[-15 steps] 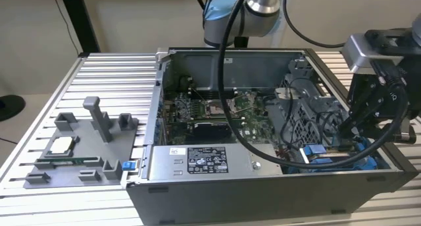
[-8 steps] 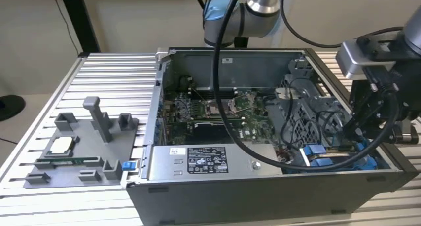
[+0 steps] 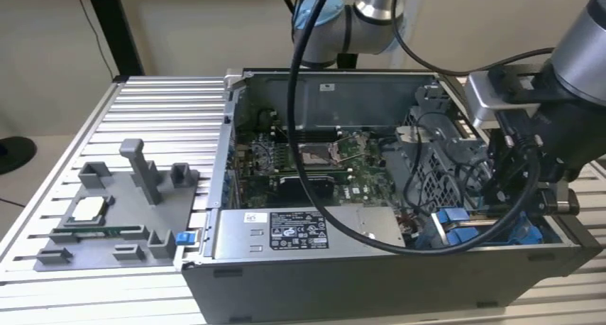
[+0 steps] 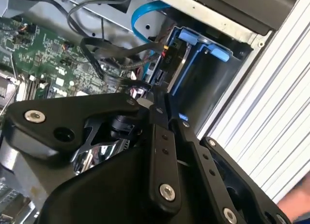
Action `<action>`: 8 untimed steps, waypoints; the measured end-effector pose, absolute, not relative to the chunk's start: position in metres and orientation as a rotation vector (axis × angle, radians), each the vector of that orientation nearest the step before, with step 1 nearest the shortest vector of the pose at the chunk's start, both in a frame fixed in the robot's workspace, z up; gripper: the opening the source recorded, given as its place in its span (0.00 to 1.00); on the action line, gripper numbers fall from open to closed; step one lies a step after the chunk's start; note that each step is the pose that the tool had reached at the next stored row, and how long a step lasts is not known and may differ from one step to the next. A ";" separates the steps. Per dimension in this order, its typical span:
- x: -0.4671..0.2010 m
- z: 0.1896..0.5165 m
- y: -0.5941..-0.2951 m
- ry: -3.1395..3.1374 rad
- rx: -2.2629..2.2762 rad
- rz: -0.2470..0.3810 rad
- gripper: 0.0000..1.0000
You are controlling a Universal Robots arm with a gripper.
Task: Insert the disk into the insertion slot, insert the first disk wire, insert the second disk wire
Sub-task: 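Insert the second disk wire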
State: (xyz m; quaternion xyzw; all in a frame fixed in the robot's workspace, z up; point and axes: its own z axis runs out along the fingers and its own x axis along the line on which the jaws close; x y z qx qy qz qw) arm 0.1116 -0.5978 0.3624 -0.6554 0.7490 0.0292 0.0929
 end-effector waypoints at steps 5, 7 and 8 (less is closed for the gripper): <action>0.111 0.360 -0.598 2.222 -1.947 0.087 0.00; 0.111 0.360 -0.598 2.222 -1.947 0.086 0.00; 0.111 0.360 -0.598 2.222 -1.946 0.087 0.00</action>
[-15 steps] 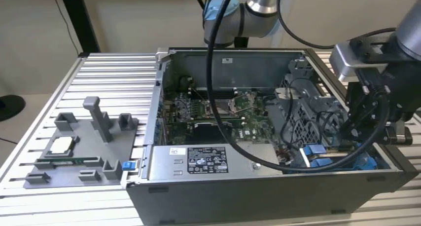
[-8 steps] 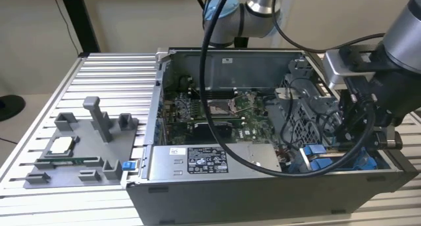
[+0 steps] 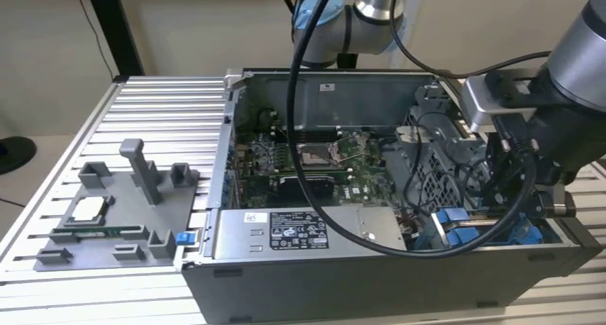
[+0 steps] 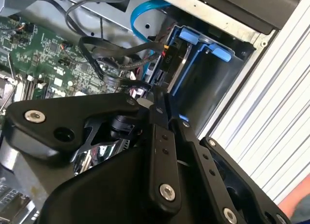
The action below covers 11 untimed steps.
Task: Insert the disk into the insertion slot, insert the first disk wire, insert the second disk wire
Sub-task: 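Insert the second disk wire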
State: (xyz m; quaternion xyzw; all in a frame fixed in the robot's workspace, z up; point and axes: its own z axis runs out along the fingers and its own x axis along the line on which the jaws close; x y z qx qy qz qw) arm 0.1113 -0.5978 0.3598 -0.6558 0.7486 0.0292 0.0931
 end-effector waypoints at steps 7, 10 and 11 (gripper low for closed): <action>0.108 0.352 -0.598 2.204 -1.936 0.059 0.00; 0.105 0.348 -0.598 2.193 -1.933 0.046 0.00; 0.104 0.347 -0.598 2.188 -1.934 0.042 0.00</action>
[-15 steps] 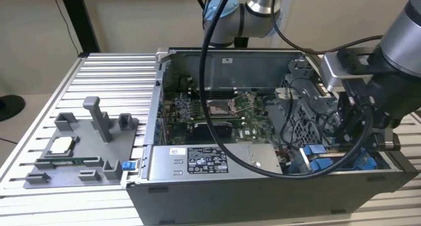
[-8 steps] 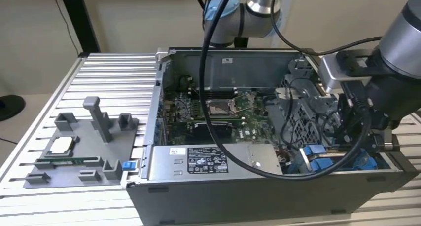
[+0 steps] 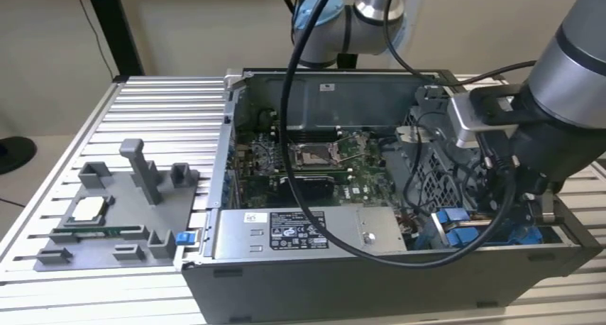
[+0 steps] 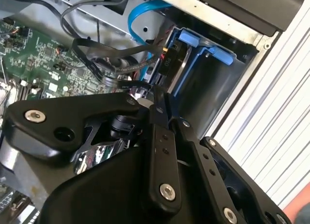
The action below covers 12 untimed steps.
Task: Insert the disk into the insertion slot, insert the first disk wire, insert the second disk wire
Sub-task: 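Insert the second disk wire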
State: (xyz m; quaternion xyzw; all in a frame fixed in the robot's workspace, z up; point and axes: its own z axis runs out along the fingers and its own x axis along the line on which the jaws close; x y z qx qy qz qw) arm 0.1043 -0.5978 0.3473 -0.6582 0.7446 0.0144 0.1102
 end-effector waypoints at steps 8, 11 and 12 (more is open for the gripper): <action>0.097 0.343 -0.598 2.126 -1.932 -0.017 0.00; 0.094 0.344 -0.598 2.123 -1.932 -0.019 0.00; 0.094 0.343 -0.598 2.121 -1.930 -0.022 0.00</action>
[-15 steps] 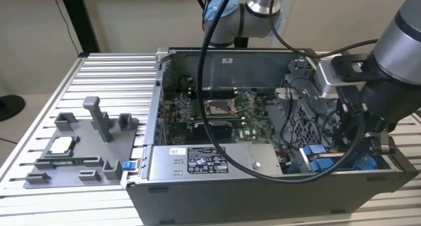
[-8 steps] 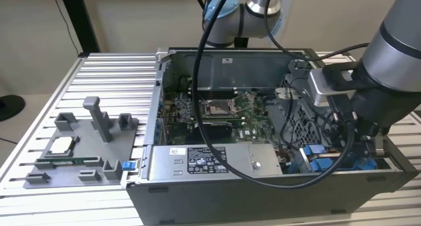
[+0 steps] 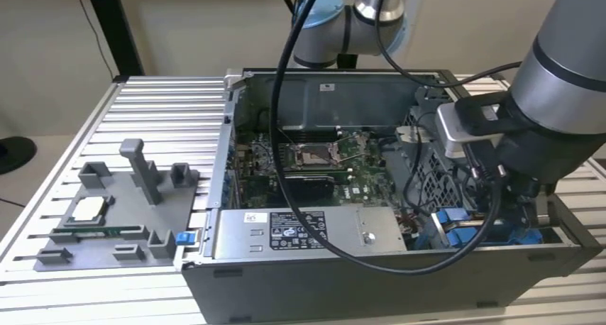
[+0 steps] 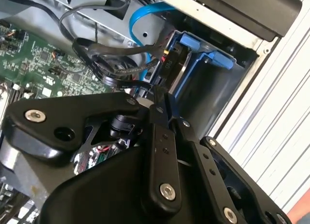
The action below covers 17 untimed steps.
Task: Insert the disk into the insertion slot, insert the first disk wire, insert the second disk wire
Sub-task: 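Insert the second disk wire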
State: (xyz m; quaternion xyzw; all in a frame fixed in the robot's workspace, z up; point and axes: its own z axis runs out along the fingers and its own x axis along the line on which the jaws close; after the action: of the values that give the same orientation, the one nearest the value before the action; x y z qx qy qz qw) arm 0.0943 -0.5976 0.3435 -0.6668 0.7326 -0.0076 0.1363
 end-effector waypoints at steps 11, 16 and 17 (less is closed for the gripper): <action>0.091 0.341 -0.597 2.097 -1.917 -0.056 0.00; 0.091 0.339 -0.597 2.091 -1.919 -0.059 0.00; 0.091 0.339 -0.597 2.090 -1.920 -0.060 0.00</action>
State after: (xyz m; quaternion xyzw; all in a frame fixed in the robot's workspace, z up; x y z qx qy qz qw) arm 0.0906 -0.5968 0.3392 -0.6686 0.7278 -0.0209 0.1511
